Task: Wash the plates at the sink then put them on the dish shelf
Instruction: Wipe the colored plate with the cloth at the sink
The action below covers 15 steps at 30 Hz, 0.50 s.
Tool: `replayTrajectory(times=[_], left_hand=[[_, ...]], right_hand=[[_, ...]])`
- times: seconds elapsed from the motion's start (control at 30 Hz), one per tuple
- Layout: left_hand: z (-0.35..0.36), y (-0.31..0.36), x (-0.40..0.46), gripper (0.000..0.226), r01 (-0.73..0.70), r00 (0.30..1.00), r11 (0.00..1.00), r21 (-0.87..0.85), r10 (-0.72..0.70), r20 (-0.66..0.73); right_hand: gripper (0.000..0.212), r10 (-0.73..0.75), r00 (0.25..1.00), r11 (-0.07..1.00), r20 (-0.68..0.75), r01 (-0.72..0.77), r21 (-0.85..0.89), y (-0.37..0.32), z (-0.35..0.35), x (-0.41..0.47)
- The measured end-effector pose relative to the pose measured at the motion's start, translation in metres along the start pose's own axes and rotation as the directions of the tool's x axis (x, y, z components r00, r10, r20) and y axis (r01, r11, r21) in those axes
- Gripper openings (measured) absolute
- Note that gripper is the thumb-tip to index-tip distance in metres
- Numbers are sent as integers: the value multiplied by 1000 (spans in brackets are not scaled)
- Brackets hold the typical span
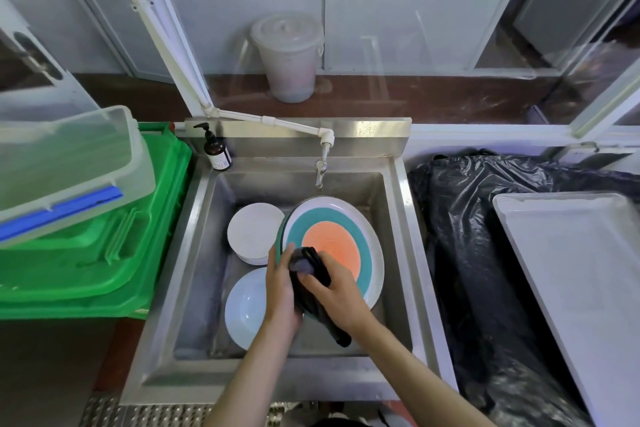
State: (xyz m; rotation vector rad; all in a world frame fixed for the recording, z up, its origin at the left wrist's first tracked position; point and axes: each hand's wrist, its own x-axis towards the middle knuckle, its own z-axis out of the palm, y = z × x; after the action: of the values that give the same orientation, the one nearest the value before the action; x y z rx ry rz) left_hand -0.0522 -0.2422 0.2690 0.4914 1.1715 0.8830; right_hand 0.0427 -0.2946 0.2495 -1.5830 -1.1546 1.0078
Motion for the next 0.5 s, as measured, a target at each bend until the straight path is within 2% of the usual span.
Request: replayTrajectory(times=[0.07,0.13,0.23,0.3,0.33,0.5], left_hand=[[-4,2,6,13,-20,1000,999,-28,19,-21],[-9,5,11,23,-29,999,998,-64,30,12],[-17,10,17,29,-53,999,998,-40,53,-8],[-18,11,17,31,-77,997,997,-12,77,0],[-18,11,15,31,-86,996,996,10,86,1],[-14,10,7,28,-103,995,994,41,103,9]], right_hand=[[20,-65,995,993,72,72,-95,-1,-5,-1],[23,-136,973,964,185,173,-200,2,-17,-4],[27,-150,933,868,327,283,-408,17,-46,-9],[30,-171,939,810,298,306,-500,31,-56,-15],[30,-179,948,815,262,293,-499,36,-54,-18],[26,-153,979,936,131,186,-298,26,-10,-27]])
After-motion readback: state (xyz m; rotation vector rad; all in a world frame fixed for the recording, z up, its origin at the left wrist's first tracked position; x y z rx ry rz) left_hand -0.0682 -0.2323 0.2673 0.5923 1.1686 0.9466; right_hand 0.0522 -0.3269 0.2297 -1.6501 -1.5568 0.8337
